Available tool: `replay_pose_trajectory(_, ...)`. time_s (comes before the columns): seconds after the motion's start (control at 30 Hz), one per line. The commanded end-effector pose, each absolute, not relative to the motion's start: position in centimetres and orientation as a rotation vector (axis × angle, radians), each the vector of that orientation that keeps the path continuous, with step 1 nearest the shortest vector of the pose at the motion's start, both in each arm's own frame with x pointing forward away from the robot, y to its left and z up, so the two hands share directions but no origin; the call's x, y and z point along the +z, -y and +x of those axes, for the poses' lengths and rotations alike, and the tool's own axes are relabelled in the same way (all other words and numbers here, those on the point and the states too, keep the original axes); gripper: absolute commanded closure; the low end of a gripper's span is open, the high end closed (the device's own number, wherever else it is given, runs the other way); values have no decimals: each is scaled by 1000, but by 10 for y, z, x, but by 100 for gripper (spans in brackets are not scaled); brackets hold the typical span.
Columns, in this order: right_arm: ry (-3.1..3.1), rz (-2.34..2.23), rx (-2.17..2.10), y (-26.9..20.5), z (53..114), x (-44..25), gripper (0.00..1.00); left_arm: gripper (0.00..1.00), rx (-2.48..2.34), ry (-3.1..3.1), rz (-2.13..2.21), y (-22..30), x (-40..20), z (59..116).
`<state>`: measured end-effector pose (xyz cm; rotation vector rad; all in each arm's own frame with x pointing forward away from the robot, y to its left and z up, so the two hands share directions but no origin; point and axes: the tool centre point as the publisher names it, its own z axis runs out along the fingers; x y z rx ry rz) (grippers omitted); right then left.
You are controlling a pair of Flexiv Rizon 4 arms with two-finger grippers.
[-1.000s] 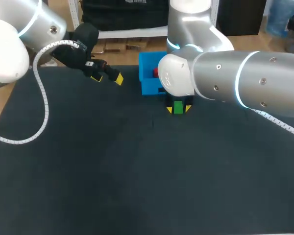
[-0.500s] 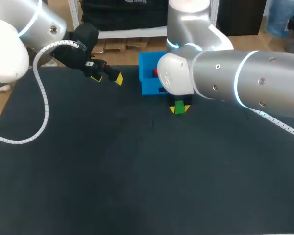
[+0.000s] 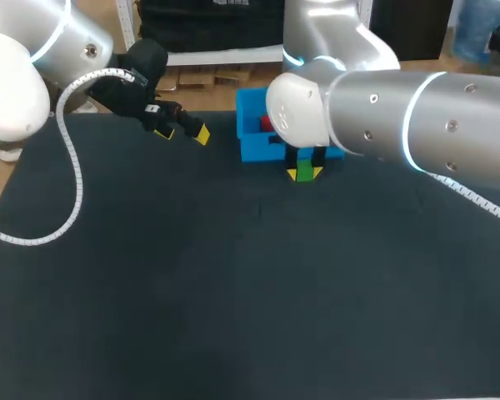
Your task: Use the left arm to pick the red cube and place it into the blue plastic box first, then use the right arm to grasp the green cube and put it into the same blue plastic box after the first action is fully finished.
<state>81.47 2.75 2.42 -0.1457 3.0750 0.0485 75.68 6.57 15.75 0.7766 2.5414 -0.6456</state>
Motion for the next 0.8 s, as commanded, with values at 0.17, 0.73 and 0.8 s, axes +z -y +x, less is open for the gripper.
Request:
replay_pose_trajectory(0.17,-3046,-142,64,-21,802,53,100,0,-649,-2537,778,-66,157,756)
replay_pose_trajectory(0.73,-3019,-160,89,-14,797,95,100,0,-649,-2537,778,-66,157,756)
replay_pose_trajectory(0.8,-3013,-162,87,-13,797,99,100,0,-649,-2537,778,-66,157,756)
